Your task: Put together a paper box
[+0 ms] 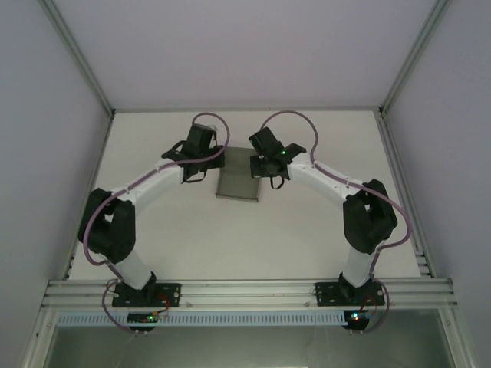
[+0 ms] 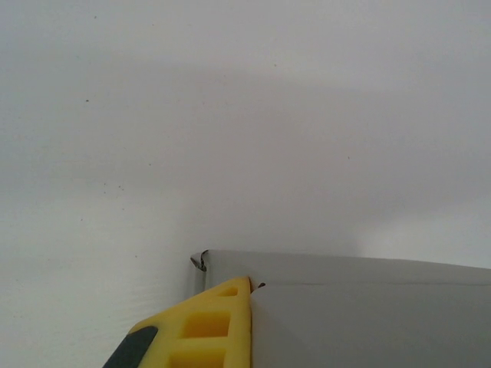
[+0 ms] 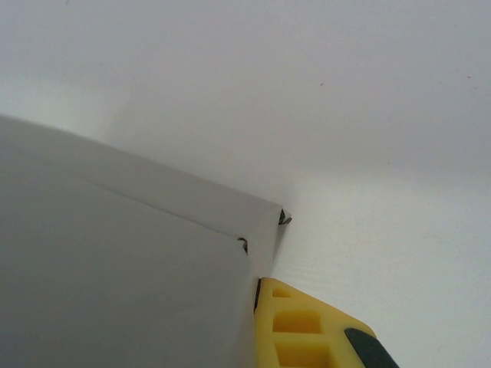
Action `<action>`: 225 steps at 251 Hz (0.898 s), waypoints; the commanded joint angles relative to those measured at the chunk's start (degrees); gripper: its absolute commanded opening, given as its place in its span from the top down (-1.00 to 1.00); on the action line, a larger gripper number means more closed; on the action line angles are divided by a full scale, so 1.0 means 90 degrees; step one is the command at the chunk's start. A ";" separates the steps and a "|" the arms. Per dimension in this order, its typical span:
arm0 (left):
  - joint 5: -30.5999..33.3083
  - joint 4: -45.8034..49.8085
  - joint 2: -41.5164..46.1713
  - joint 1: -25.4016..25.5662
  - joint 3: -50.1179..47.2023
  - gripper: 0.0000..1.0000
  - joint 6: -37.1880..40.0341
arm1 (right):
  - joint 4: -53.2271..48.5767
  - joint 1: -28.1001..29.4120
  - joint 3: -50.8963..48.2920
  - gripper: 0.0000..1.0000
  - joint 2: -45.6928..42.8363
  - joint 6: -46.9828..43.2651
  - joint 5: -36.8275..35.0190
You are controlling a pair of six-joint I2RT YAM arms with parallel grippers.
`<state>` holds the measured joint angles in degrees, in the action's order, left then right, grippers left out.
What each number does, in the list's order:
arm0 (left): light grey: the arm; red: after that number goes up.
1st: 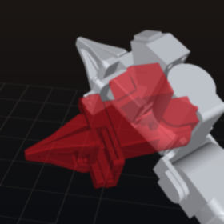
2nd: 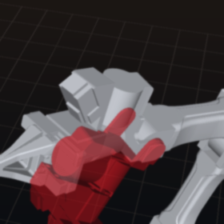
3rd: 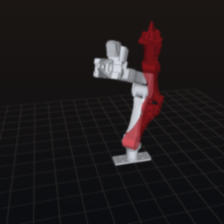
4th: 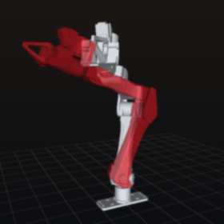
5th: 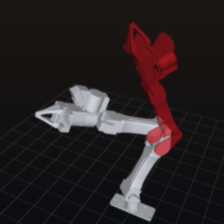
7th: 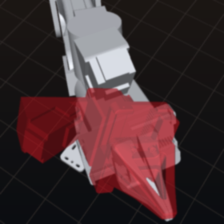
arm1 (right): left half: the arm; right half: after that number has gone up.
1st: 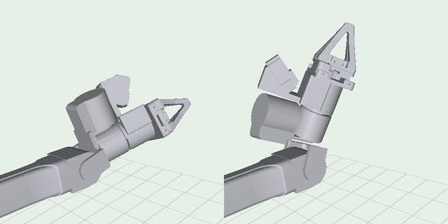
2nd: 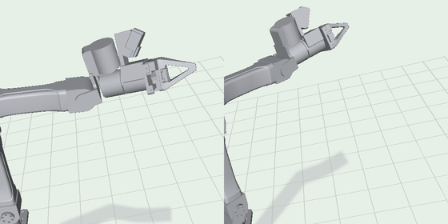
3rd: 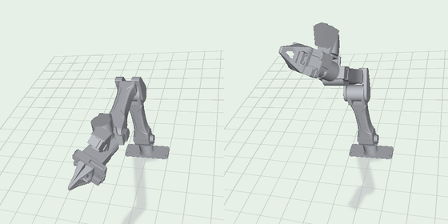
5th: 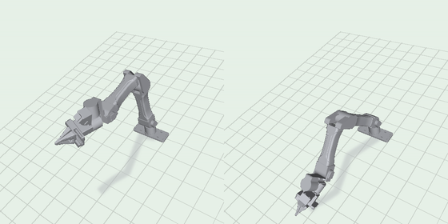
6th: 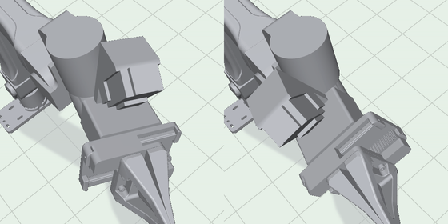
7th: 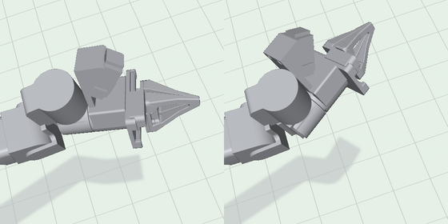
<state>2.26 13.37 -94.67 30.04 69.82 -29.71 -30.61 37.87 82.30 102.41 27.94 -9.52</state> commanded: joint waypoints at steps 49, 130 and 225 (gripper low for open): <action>0.0830 -0.0667 -0.0159 0.0473 -0.0275 1.00 -0.0837 | 0.0799 0.0288 0.0026 1.00 0.0272 0.0899 -0.0497; 0.1138 -0.0837 -0.0199 0.0803 -0.0797 1.00 -0.1017 | 0.1068 0.0779 -0.0326 1.00 0.0602 0.1164 -0.1795; 0.1046 -0.1290 0.0791 0.0926 -0.2348 0.87 -0.0959 | 0.1945 0.1268 -0.1986 1.00 0.0170 0.0551 -0.2713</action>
<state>15.88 0.16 -89.71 37.34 52.36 -37.60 -14.57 48.10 69.36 104.77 35.75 -33.76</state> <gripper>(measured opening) 0.054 0.054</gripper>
